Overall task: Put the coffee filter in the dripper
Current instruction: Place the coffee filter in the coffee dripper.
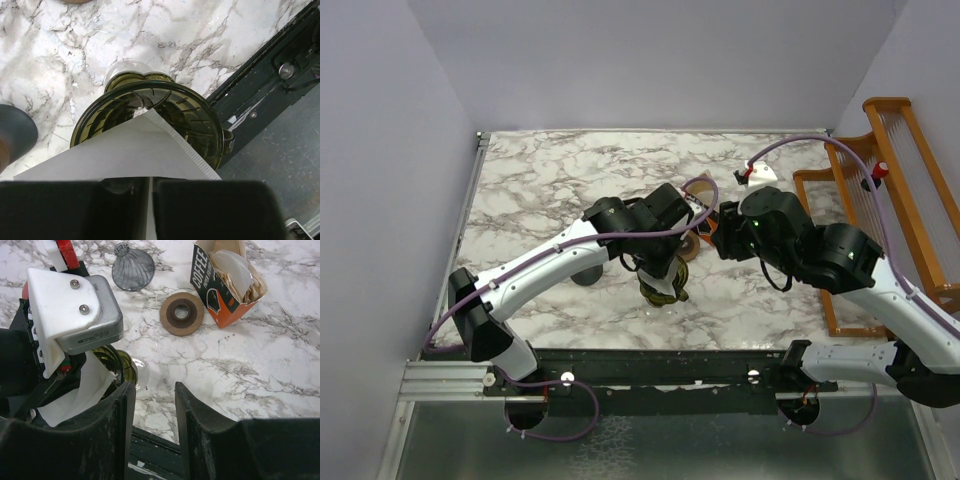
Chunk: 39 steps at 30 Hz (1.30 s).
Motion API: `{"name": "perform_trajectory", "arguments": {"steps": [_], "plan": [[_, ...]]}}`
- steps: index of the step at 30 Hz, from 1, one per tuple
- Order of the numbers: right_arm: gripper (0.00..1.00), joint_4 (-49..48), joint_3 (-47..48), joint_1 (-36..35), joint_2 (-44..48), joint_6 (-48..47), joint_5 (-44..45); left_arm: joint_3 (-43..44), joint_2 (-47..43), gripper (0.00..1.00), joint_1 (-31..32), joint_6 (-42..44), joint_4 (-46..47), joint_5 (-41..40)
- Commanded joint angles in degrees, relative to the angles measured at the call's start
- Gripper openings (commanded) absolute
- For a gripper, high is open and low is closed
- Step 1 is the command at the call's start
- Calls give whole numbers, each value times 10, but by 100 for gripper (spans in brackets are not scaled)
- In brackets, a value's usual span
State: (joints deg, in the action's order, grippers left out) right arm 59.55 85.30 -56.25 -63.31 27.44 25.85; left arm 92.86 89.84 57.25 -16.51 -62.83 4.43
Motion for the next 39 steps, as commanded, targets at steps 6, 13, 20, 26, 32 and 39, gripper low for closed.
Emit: {"name": "perform_trajectory", "arguments": {"steps": [6, 13, 20, 26, 32, 39], "plan": [[43, -15, 8, -3, -11, 5, -23, 19, -11, 0, 4, 13, -9, -5], [43, -14, 19, -3, -15, -1, -43, 53, -10, 0, 4, 32, -30, -26], [43, -29, 27, -2, -16, -5, -78, 82, -16, 0, 4, 43, -52, -74], [39, -57, 38, -3, -28, -15, -139, 76, -54, 0, 4, 36, -25, -149], [27, -75, 53, -2, -58, -18, -196, 47, -114, 0, 4, 35, 29, -196], [11, -76, 72, -2, -106, -18, -222, -16, -207, 0, 4, 38, 105, -275]]}}
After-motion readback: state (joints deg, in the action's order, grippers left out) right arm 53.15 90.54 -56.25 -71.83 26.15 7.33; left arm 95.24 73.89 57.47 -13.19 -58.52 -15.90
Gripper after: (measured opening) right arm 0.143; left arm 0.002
